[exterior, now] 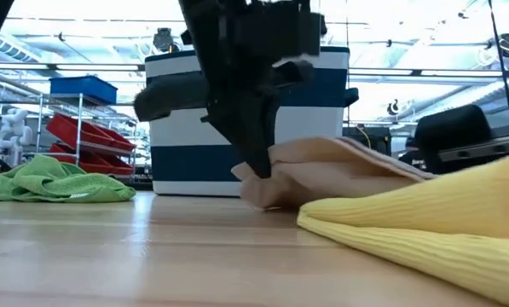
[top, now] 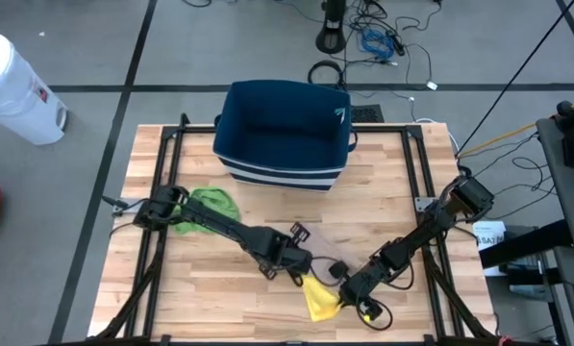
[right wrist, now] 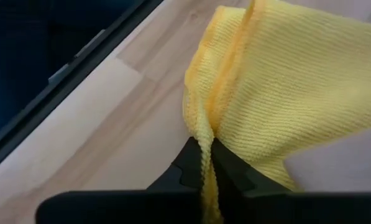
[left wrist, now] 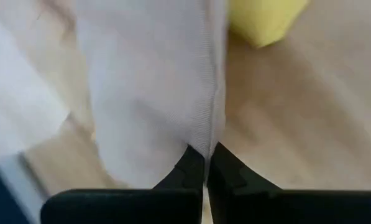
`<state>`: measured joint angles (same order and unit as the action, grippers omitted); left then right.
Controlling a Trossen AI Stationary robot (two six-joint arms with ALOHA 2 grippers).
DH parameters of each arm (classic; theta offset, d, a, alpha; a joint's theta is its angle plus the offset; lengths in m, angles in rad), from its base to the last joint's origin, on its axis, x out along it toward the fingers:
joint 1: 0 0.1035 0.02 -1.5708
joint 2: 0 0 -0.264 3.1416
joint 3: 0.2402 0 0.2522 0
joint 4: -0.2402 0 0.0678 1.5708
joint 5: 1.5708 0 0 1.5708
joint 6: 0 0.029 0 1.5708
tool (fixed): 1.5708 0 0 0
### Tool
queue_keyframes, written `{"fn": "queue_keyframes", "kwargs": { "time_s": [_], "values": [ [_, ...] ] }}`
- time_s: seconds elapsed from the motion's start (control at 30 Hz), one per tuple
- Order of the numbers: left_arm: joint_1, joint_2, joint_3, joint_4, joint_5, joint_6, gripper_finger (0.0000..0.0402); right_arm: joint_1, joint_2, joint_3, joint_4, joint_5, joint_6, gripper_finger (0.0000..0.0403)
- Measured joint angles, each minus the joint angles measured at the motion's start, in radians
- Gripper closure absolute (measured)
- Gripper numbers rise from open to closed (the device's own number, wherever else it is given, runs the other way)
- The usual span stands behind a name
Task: Fold towel
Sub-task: Stack the brown towel on top of the yellow towel
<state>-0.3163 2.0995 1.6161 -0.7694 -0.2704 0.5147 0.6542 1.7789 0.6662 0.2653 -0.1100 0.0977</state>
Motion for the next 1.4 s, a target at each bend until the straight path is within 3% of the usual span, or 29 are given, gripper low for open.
{"fn": "queue_keyframes", "kwargs": {
  "time_s": [0.53,0.67,0.8,1.1,1.2,1.4],
  "values": [
    [0.000,-0.001,0.002,0.005,0.022,-0.031,0.0401,0.073,-0.316,-0.008,-0.478,0.081,0.099,0.0285],
    [0.002,-0.002,0.003,0.011,0.022,-0.038,0.0401,0.094,-0.391,-0.007,-0.506,0.109,0.217,0.0270],
    [0.007,-0.003,0.003,0.037,0.012,-0.037,0.0401,0.097,-0.386,-0.006,-0.480,0.105,0.313,0.0275],
    [0.038,-0.003,0.003,0.039,-0.183,-0.065,0.0401,0.101,-0.214,-0.005,-0.356,0.104,0.336,0.0329],
    [0.044,-0.003,0.003,0.032,-0.251,-0.070,0.0401,0.097,-0.179,-0.002,-0.340,0.150,0.340,0.0339],
    [0.049,-0.005,0.003,0.032,-0.597,-0.114,0.0401,0.079,-0.155,0.000,-0.332,0.280,0.291,0.0355]
  ]
}}
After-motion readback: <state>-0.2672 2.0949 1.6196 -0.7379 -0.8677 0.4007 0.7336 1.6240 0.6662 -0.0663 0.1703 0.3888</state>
